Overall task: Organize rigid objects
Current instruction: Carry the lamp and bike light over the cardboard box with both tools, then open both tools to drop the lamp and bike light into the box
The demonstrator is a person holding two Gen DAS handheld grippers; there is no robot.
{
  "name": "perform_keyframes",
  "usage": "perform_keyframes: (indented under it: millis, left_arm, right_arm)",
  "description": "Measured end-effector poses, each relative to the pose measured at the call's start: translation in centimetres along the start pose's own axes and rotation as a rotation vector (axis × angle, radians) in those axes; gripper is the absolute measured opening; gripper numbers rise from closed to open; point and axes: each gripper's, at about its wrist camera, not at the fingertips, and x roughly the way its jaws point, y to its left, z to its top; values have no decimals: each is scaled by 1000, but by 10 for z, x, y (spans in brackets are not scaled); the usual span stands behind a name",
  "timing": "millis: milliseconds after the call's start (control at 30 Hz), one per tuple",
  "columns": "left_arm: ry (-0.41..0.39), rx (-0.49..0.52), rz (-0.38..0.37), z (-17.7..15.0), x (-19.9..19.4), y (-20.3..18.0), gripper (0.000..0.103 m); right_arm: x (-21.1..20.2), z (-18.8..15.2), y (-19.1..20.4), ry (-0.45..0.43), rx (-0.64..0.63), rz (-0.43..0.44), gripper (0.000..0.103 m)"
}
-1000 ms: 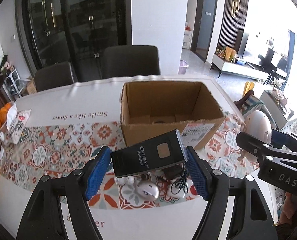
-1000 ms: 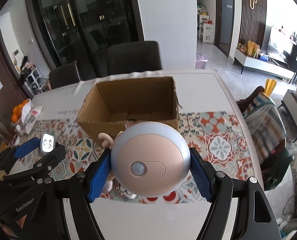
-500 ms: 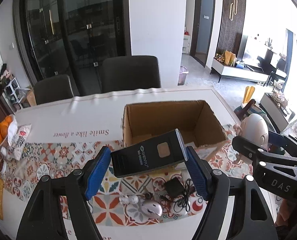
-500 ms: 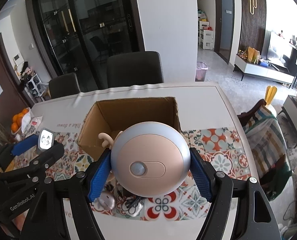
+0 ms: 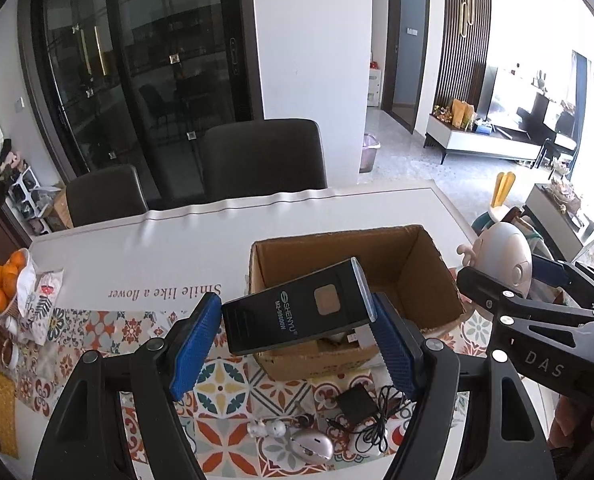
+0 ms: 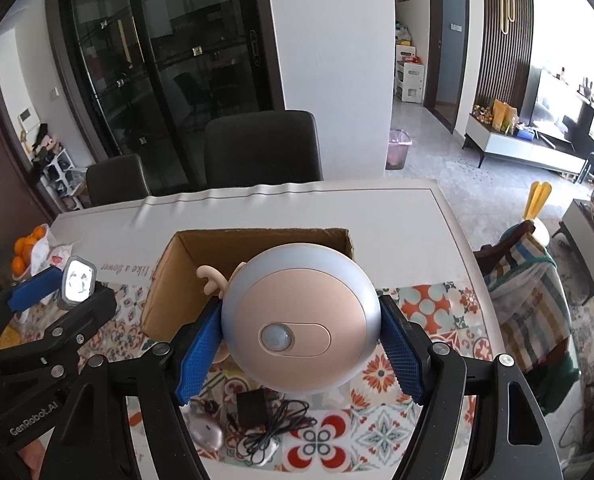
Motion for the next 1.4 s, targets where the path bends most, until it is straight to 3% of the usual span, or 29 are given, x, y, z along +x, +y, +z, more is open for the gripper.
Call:
perform_keyframes:
  millis: [633, 933, 1067, 1267, 1400]
  left_arm:
    - [118, 10, -5, 28, 63, -2, 75]
    - [176, -10, -6, 30, 89, 3, 75]
    - [171, -15, 1, 30, 88, 5, 80]
    - [129, -22, 93, 22, 74, 17, 91]
    - [123, -53, 112, 17, 64, 28, 96]
  right_arm:
    - [46, 25, -7, 76, -2, -43, 74]
    - [56, 28, -7, 103, 1, -24, 74]
    - [57, 31, -6, 104, 1, -30, 74]
    - [61, 33, 2, 110, -15, -23, 74]
    - [67, 36, 8, 119, -24, -9, 75]
